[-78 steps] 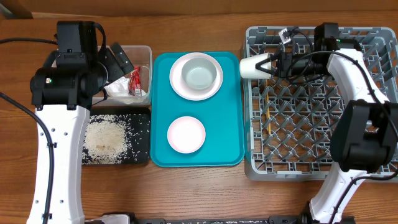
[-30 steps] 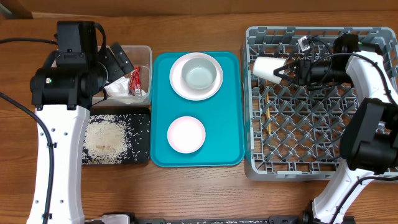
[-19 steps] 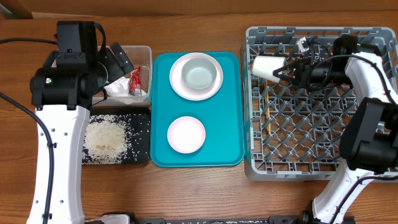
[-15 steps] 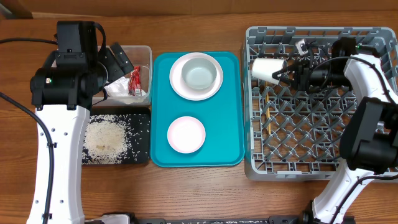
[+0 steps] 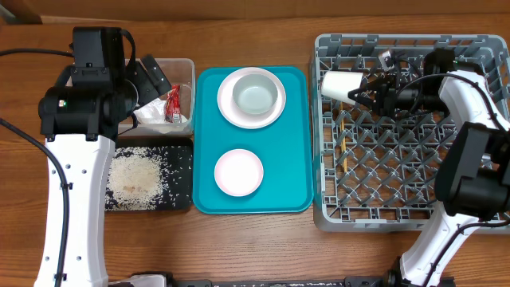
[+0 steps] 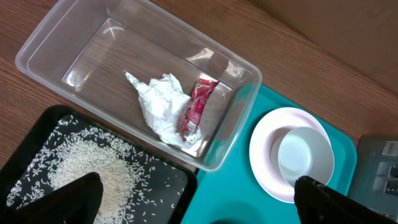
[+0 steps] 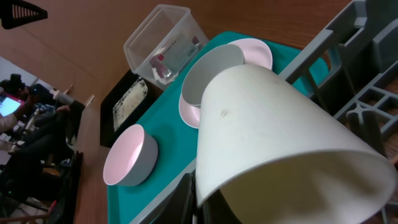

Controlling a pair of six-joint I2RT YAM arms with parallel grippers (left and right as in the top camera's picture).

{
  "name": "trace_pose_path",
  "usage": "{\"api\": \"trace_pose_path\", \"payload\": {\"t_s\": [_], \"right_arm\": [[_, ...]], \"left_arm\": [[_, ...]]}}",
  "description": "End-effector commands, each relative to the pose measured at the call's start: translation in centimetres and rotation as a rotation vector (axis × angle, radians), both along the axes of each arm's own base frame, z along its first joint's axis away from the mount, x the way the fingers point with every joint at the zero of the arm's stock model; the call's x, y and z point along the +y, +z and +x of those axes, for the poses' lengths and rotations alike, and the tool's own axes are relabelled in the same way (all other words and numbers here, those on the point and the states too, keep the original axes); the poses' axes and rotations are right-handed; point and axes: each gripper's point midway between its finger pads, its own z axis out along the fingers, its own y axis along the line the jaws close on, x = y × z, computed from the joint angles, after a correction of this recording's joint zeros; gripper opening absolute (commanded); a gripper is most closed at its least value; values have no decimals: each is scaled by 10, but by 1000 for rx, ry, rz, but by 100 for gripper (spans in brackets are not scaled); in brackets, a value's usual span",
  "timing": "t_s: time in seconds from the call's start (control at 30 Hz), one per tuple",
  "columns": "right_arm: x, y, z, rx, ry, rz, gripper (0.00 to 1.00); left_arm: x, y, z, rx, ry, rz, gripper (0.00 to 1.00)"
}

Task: Sort waste into correct bins and load items into the dishwasher
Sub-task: 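Lower the cup into the rack's back row and open the right gripper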

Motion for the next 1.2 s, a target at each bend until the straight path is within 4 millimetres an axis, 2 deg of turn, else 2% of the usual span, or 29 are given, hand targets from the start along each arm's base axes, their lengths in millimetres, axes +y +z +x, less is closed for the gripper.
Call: {"api": "trace_pose_path", "payload": {"t_s": [0.0,0.3,0.43,0.63,0.87,1.03,1.17], "right_arm": [[-1,-11,1,10,1,13,4],[-14,-24,-1,32,-24,-29,6],[-20,-28,-2,40,-41,-26,10],[-24,-28,-6,71,-51,-21,24],[-29,-29,-18,170,-63,-20,34],[-42,-23,-22,217,-108,23,34],[-56,-8,-24,259,-169,122,35]], "left_arm": [[2,4,2,-10,10,1,100],[2,4,2,-10,10,1,100],[2,4,2,-10,10,1,100],[2,4,2,-10,10,1,100],[2,4,2,-10,10,1,100],[2,4,2,-10,10,1,100],[2,4,2,-10,10,1,100]]}}
